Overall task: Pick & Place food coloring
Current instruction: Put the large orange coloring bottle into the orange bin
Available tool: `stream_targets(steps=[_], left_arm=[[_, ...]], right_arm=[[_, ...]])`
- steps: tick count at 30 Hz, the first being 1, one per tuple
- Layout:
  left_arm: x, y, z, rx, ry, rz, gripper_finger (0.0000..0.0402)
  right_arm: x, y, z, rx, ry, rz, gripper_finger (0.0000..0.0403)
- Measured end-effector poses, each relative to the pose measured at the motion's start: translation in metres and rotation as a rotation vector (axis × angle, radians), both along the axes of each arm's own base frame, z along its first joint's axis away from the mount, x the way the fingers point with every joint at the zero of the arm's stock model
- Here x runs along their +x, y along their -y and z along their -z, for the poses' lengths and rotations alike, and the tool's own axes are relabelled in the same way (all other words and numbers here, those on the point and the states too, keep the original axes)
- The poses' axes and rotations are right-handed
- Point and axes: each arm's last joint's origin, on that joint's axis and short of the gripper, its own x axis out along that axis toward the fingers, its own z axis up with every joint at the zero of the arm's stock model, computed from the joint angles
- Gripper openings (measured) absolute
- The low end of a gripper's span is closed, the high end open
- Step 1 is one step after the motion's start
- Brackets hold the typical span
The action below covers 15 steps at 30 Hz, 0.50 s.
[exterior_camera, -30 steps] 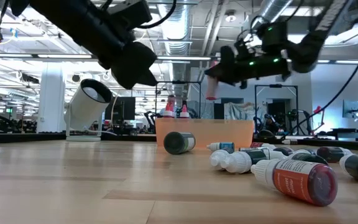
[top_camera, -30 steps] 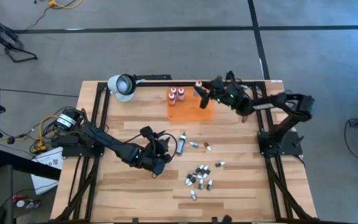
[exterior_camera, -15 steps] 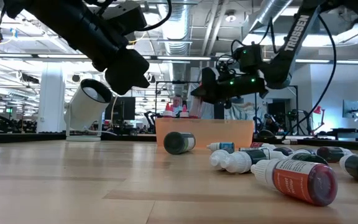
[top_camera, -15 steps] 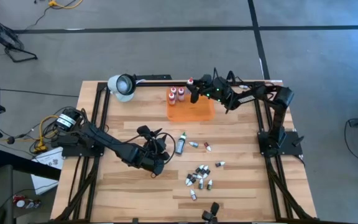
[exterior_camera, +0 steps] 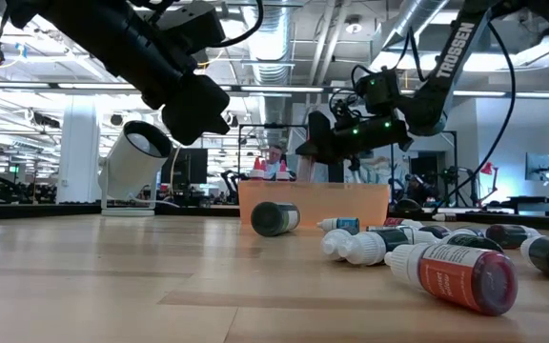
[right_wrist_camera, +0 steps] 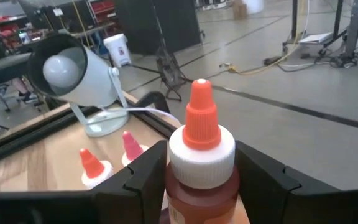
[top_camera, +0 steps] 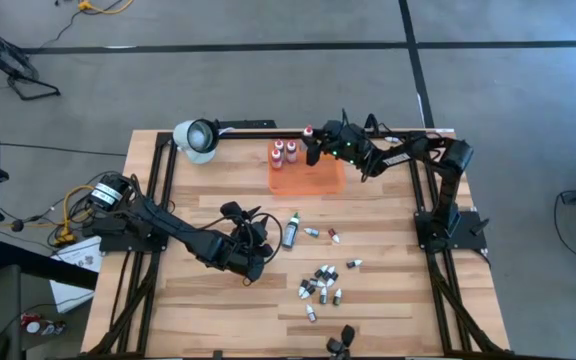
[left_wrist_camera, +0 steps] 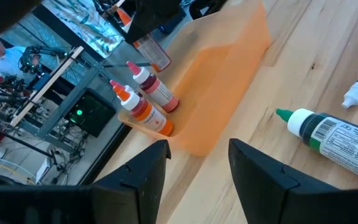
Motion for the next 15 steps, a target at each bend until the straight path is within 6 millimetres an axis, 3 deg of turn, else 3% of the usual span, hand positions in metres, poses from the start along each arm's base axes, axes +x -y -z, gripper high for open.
stream_targets(steps=[15], left_arm=[[0.0001,0.0000,-0.0001,0.001,0.001,0.000,0.0169]], right_arm=[[0.0037,-0.0013,0.0045,0.079,-0.049,0.050,0.0167]])
